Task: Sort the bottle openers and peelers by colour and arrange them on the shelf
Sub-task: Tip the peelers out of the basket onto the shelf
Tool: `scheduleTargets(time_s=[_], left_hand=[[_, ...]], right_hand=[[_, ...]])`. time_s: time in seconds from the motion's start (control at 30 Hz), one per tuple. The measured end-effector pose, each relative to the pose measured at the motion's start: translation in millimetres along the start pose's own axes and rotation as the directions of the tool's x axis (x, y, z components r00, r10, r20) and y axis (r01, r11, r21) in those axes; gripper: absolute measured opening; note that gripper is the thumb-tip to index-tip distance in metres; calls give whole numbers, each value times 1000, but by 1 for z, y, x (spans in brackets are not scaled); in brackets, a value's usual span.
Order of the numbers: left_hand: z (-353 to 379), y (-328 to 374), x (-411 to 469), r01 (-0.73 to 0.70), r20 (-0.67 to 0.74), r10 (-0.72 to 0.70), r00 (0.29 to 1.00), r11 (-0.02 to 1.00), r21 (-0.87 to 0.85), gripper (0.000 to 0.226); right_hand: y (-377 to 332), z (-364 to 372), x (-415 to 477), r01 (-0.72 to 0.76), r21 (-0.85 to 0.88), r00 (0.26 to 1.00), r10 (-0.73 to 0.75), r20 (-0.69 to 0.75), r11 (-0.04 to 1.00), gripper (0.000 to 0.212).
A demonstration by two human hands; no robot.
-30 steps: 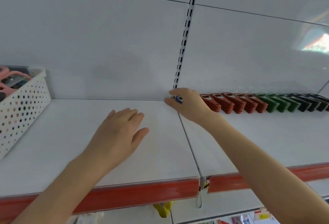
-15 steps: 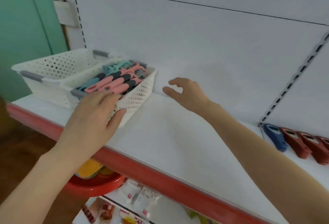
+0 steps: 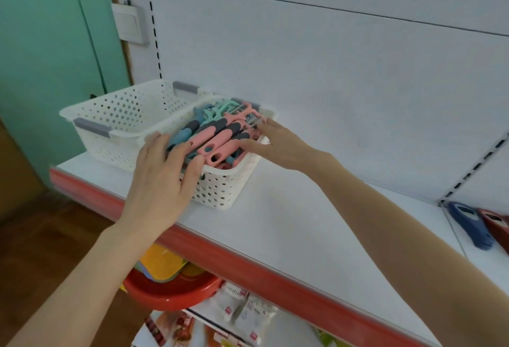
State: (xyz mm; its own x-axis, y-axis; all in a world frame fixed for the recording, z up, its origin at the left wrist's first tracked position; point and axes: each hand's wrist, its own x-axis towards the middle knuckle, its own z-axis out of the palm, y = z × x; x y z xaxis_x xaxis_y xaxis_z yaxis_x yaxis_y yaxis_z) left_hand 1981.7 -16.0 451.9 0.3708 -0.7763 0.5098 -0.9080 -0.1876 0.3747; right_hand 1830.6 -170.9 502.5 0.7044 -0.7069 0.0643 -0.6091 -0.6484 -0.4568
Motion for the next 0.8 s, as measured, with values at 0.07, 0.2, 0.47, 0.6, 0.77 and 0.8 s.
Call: scheduleTargets(time_s=[0.07, 0.2, 0.47, 0.6, 0.77, 0.8], left_hand=[[-2, 3, -2, 31, -10, -31, 999, 999, -34, 74], [-2, 5, -2, 76, -40, -84, 996, 983, -168, 77], [-4, 13, 5, 20, -60, -76, 995, 765, -644, 70], [0, 32, 8, -121, -135, 47, 990, 782, -612, 67], [3, 40, 8, -149, -160, 72, 985, 822, -549, 78], [3, 42, 8, -165, -159, 93, 983, 829, -534, 78]], right_hand=[[1, 0, -1, -11, 23, 1000, 11, 4, 1000, 66], [5, 0, -10, -14, 112, 1000, 15, -6, 994, 59], [24, -2, -51, -66, 259, 996, 81, -48, 964, 48], [31, -3, -68, -118, 281, 985, 149, -90, 952, 61], [23, -4, -81, -104, 450, 945, 229, -232, 887, 66], [18, -2, -82, -102, 440, 940, 231, -252, 892, 67]])
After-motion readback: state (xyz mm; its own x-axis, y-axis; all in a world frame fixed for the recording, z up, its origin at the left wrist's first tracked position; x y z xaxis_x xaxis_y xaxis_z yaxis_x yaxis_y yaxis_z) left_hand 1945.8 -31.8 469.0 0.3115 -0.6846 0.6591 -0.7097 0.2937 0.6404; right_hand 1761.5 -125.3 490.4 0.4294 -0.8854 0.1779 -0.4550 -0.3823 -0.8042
